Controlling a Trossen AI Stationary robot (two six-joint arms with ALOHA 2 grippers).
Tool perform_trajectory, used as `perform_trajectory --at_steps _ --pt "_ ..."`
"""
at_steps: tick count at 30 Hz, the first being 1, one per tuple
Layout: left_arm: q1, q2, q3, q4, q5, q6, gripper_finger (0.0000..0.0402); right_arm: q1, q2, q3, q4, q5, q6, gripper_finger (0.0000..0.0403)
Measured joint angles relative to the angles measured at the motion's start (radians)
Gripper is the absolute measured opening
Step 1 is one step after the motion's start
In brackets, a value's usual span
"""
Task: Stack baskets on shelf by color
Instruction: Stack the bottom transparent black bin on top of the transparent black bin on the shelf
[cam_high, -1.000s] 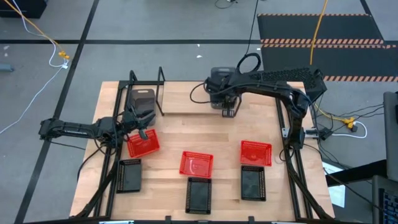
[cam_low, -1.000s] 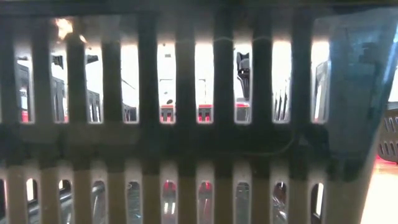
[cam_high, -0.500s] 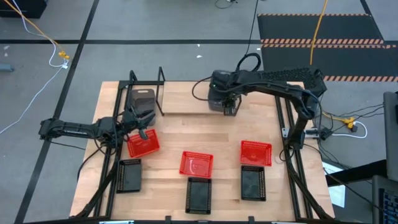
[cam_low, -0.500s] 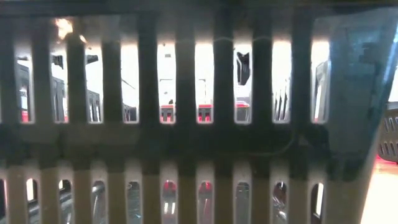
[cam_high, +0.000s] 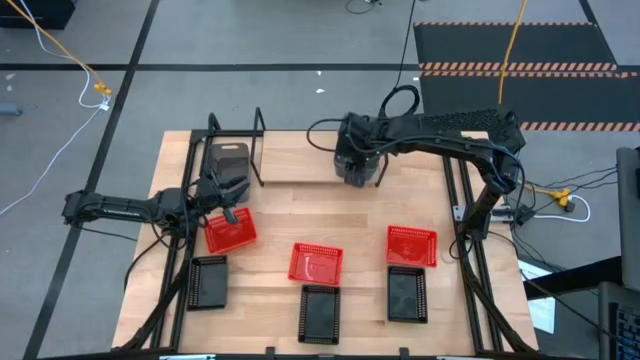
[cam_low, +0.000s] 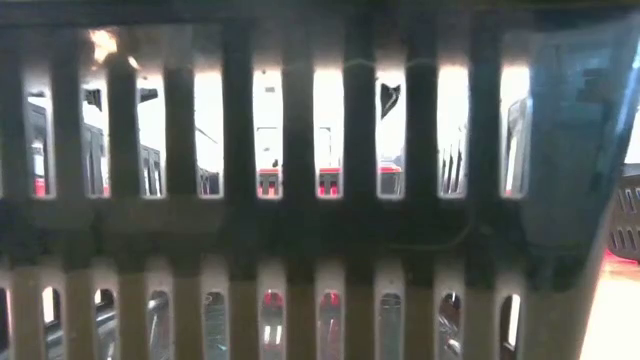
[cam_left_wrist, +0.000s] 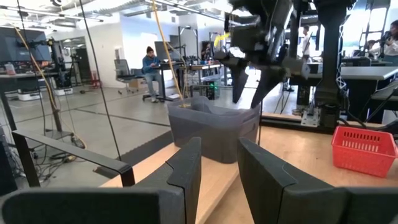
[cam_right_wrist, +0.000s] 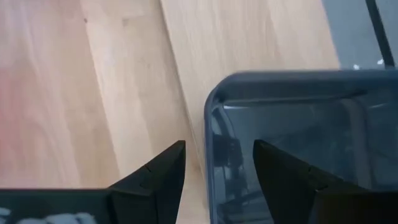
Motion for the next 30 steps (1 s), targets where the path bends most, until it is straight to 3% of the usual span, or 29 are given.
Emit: perform_trajectory --at_steps 6,10,22,30 --pt "0.000 0.000 0.000 0.000 0.000 -0.004 0.0106 0.000 0.001 -0.113 0.102 0.001 -0.016 0.0180" --pt "0.000 0.000 0.000 0.000 0.000 -0.005 0.0106 0.000 0.001 -0.151 0.129 -0.002 -0.069 0.0157" --pt "0.000 0.000 0.000 0.000 0.000 -0.007 0.0106 -0.002 0.000 -0.175 0.125 -0.003 -0.252 0.0010" --pt "0.000 0.000 0.000 0.000 0.000 -0.006 0.0106 -0.003 0.000 -0.175 0.118 -0.005 -0.303 0.0012"
